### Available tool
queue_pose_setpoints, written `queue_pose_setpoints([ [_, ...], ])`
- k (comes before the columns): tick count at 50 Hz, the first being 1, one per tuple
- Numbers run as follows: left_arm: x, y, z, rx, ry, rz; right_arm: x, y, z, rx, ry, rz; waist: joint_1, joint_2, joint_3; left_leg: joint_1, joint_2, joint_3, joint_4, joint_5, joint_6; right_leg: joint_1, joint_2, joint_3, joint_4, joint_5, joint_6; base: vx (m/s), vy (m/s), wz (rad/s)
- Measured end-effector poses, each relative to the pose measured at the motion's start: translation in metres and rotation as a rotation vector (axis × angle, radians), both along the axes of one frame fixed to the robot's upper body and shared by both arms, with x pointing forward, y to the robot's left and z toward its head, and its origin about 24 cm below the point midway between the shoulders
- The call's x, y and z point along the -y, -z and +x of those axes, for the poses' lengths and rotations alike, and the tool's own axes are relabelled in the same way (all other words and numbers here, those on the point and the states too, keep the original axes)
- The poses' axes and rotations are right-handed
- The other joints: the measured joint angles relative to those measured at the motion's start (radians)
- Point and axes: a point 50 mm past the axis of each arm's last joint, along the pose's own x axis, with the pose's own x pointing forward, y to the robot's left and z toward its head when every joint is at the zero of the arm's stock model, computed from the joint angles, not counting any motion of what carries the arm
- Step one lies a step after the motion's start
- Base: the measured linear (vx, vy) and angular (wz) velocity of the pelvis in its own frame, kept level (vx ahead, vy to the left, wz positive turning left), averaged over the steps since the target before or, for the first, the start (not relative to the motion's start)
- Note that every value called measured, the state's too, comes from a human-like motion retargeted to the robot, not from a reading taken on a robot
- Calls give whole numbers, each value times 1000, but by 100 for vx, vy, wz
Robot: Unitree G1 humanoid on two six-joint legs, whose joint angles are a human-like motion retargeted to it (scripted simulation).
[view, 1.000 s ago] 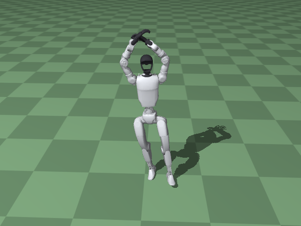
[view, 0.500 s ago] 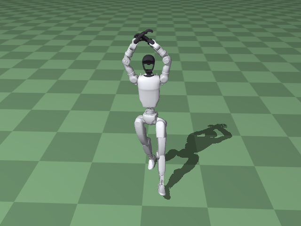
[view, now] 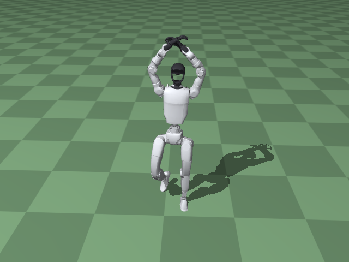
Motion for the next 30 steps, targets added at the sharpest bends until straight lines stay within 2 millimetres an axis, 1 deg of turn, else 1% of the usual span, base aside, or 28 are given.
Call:
queue_pose_setpoints([
  [2, 3, 2, 4, -13, -5, 22, 2, 0, 2, -1, 8, 5, -34, 1, 14, 13, -7, -23, 11, -14, -7, -55, -24, -50, -47, -79, -37, 30, 11, 69],
  [3, 4, 3, 3, -13, 4, 34, 3, -1, 2, 2, 6, 6, -55, 2, 20, 17, -11, -39, 15, -19, -8, -79, -26, -65, -97, -106, -43, 28, 7, 84],
  [5, 5, 3, 4, -10, 10, 45, 4, -1, 3, 7, 6, 9, -100, 1, 31, 20, -23, -75, 22, -30, -2, -114, -24, -87, -241, -134, -40, 27, 6, 96],
  [6, 6, 3, 4, -7, 13, 45, 4, -1, 4, 6, 4, 9, -119, -1, 37, 23, -32, -92, 24, -36, 0, -123, -24, -94, -339, -124, -31, 27, 4, 96],
  [8, 5, 3, 3, 0, 21, 43, 3, -1, 5, 0, 3, 7, -154, -10, 54, 34, -55, -125, 31, -50, 0, -126, -29, -106, -550, -75, 0, 29, 1, 91],
  [10, 5, 4, 2, 15, 22, 48, 3, -1, 6, -6, -5, 7, -183, -27, 77, 57, -81, -155, 35, -67, -11, -117, -37, -107, -764, 19, 47, 31, -11, 70],
  [12, 5, 4, 1, 35, 11, 59, 2, -2, 5, -10, -7, 8, -179, -42, 105, 80, -70, -156, 35, -79, -38, -133, 17, -96, -937, 127, 47, 25, -40, 15],
  [13, 6, 5, -1, 48, 6, 65, 2, -2, 4, -9, -8, 6, -173, -47, 122, 90, -72, -157, 35, -83, -39, -149, 43, -83, -1001, 173, 47, 21, -40, 3],
  [15, 7, 5, -2, 63, -7, 77, 3, -3, 3, -14, -12, 7, -165, -46, 146, 109, -69, -164, 37, -95, -39, -186, 88, -55, -1084, 212, 47, 24, -32, 9],
  [17, 10, 6, -2, 69, -12, 89, 5, -4, 1, -15, -18, 14, -157, -38, 157, 126, -59, -169, 38, -109, -39, -238, 112, -35, -1084, 175, 47, 32, -17, 9],
  [19, 11, 7, -3, 70, -11, 93, 7, -5, -1, -14, -21, 18, -155, -30, 159, 139, -54, -172, 38, -124, -39, -268, 113, -40, -1084, 147, 47, 38, -4, 7],
  [22, 11, 6, -3, 67, -6, 92, 9, -6, -3, -9, -21, 28, -151, -30, 147, 153, -59, -164, 36, -144, -39, -282, 90, -75, -1084, 160, 47, 43, 2, -7],
  [25, 12, 6, -4, 60, 4, 90, 11, -7, -4, -3, -11, 38, -152, -32, 121, 158, -67, -169, 32, -158, -39, -257, 58, -103, -1081, 177, 47, 50, -1, 18],
  [28, 13, 6, -5, 56, 13, 94, 13, -8, -3, -1, 0, 44, -163, -37, 93, 162, -60, -190, 40, -159, -39, -212, 54, -108, -1064, 184, 47, 56, -18, 59],
  [30, 12, 8, -3, 57, 16, 105, 14, -5, 1, -4, 3, 30, -214, -33, 106, 184, -37, -249, 78, -158, -39, -131, 52, -161, -1083, 214, 47, 58, -35, 114],
])
